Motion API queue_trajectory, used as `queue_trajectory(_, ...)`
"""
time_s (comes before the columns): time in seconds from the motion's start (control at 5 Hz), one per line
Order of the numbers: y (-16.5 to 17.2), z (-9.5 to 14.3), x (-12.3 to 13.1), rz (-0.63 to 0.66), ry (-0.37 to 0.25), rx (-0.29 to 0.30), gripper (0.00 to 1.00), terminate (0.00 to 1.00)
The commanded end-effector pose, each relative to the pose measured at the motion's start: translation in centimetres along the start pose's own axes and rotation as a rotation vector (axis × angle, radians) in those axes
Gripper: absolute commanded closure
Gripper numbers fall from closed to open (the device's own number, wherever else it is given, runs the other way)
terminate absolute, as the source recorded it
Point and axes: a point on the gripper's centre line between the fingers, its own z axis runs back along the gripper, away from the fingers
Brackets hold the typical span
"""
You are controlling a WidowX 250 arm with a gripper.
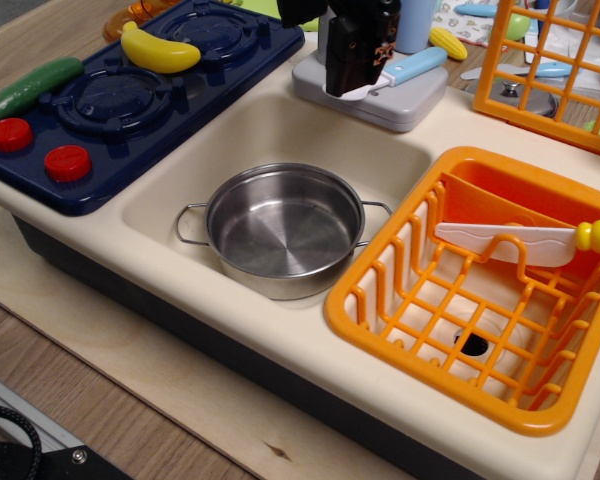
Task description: Put spoon into pan
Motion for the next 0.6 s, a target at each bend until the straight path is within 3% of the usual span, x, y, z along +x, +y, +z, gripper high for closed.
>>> queue_trajectory(0.0, 0.0, 0.0, 0.0, 0.000, 0.000, 0.000, 0.00, 0.00)
queue_trajectory(0.4, 0.7, -1.6, 0.6, 0.013, -0.023, 0.013, 0.00, 0.00)
